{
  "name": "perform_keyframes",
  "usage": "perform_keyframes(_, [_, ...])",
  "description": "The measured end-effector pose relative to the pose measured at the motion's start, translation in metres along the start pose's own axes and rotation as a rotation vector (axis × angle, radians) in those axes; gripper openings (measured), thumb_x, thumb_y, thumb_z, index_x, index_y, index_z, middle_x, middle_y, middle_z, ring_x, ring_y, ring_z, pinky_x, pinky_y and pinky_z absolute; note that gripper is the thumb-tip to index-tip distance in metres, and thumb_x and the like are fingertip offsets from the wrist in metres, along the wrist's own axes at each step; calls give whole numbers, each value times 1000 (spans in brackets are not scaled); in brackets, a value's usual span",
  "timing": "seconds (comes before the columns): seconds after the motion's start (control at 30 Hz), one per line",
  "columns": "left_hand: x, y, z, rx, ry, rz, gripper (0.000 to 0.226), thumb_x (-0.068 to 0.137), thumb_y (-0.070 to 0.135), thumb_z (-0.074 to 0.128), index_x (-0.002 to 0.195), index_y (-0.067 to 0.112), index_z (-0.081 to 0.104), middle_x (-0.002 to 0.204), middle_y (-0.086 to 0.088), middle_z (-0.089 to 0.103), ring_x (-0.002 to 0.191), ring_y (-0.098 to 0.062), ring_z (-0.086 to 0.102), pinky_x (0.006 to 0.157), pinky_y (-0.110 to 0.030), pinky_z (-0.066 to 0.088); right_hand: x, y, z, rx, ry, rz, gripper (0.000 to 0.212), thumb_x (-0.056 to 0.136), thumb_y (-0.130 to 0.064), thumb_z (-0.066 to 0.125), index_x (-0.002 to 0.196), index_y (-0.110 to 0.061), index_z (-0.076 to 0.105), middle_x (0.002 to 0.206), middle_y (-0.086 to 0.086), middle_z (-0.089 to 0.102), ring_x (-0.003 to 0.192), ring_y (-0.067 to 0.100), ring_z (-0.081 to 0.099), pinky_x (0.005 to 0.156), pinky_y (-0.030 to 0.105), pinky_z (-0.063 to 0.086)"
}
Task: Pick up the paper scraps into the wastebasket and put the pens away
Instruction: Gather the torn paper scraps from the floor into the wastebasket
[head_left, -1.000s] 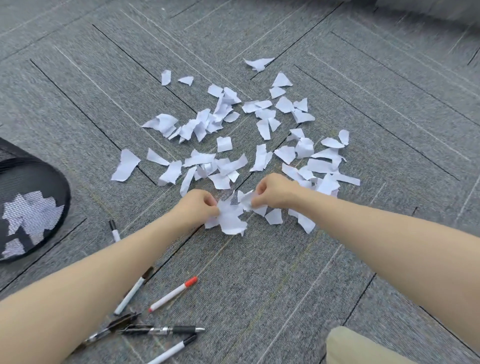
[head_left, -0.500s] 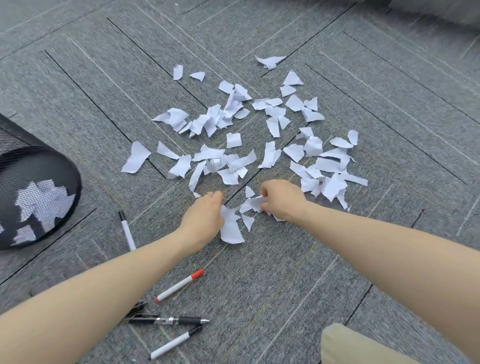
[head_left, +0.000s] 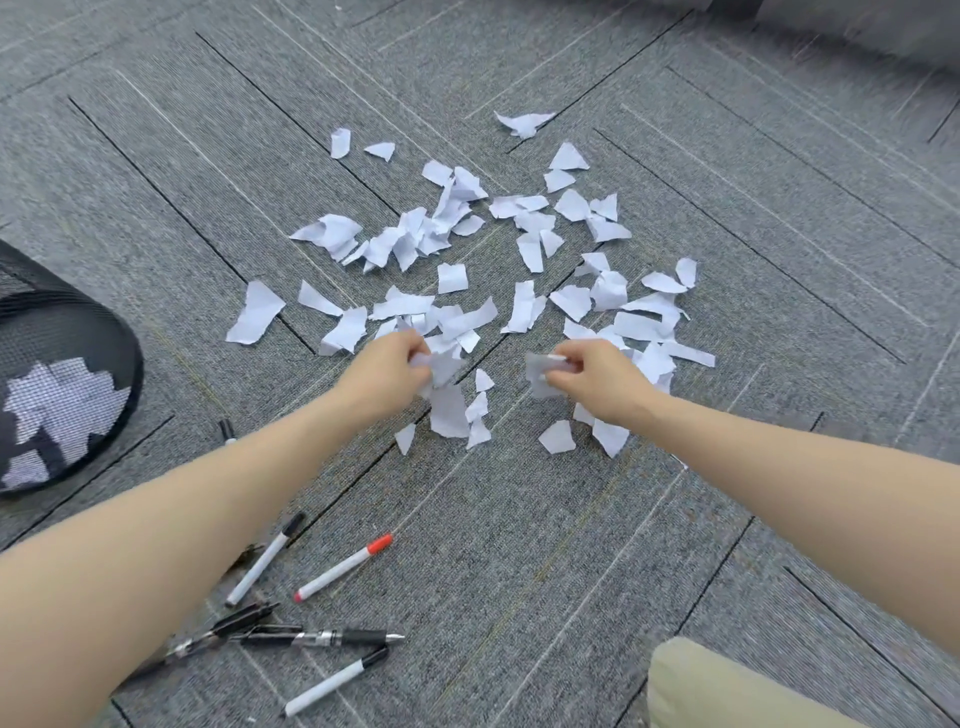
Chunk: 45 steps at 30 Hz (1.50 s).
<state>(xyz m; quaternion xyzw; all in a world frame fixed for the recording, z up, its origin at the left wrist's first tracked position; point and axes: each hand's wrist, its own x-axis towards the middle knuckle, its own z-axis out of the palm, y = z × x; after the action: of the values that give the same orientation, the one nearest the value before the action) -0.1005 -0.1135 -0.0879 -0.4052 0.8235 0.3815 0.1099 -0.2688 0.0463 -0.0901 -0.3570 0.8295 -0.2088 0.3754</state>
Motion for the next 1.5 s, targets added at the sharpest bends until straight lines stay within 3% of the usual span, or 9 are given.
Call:
perform_keyframes(0.07, [1, 6, -2, -54, 12, 14, 9, 90, 8, 46, 86, 11, 52, 63, -1, 48, 48, -12, 36, 46, -22, 28, 5, -2, -3, 100, 58, 38, 16, 90, -15, 56, 90, 1, 61, 72, 7, 52, 52, 12, 38, 48, 23, 31])
perform_keyframes(0.27, [-13, 26, 33, -4, -187, 79, 14, 88, 5, 46, 95, 7, 58, 74, -3, 54, 50, -11, 39, 47, -23, 29, -6, 9, -7, -68, -376, 135, 23, 83, -13, 65, 105, -12, 58, 94, 3, 62, 70, 11, 53, 63, 18, 43])
perform_keyframes(0.43, [-14, 18, 54, 191, -133, 128, 30, 85, 2, 48, 114, 10, 43, 113, -13, 53, 89, -33, 58, 75, -39, 46, -21, 22, 13, -434, -211, -86, 32, 82, -17, 62, 113, -22, 52, 89, -7, 55, 79, 15, 54, 72, 29, 37])
perform_keyframes(0.7, [-13, 23, 62, 425, 3, 135, 30, 85, 7, 56, 114, 9, 50, 119, -11, 46, 106, -31, 48, 83, -37, 42, -30, 30, 26, -648, -93, -316, 11, 88, -30, 60, 92, -20, 61, 105, -1, 54, 94, 21, 54, 77, 31, 38])
perform_keyframes(0.83, [-16, 27, 64, 429, -50, 141, 28, 87, 2, 49, 113, 8, 56, 117, -10, 50, 107, -30, 49, 84, -39, 42, -30, 27, 17, -266, -76, -38, 10, 88, -24, 60, 88, -20, 51, 88, -4, 59, 70, 15, 56, 60, 24, 42])
perform_keyframes(1.0, [-15, 24, 56, 102, -103, 44, 18, 85, -1, 44, 90, 9, 57, 71, -4, 53, 57, -19, 44, 50, -28, 31, -27, 32, -16, 225, -174, 216, 29, 84, -11, 67, 106, -16, 49, 71, -5, 49, 48, -2, 50, 43, 10, 37])
perform_keyframes(1.1, [-13, 21, 39, 76, -170, -32, 18, 84, 0, 50, 96, 14, 52, 68, 1, 49, 54, -11, 41, 44, -22, 28, -31, 42, -21, 17, -217, 224, 32, 84, -10, 65, 111, -16, 49, 80, 0, 48, 52, 9, 44, 42, 16, 33])
perform_keyframes(1.3, [-17, 5, 49, 180, -79, -44, 27, 82, -3, 51, 103, 9, 39, 81, -9, 54, 66, -25, 51, 54, -32, 35, -36, 61, 1, -284, 16, 141, 35, 77, -15, 68, 107, -19, 50, 115, 5, 52, 95, 23, 57, 87, 42, 49])
perform_keyframes(1.5, [-18, 7, 50, 396, 18, 9, 19, 85, 6, 55, 104, 6, 54, 120, -14, 47, 107, -32, 50, 85, -41, 44, -33, 54, -3, -448, 13, 145, 13, 80, -20, 67, 78, -20, 54, 96, 1, 47, 90, 21, 51, 81, 36, 47])
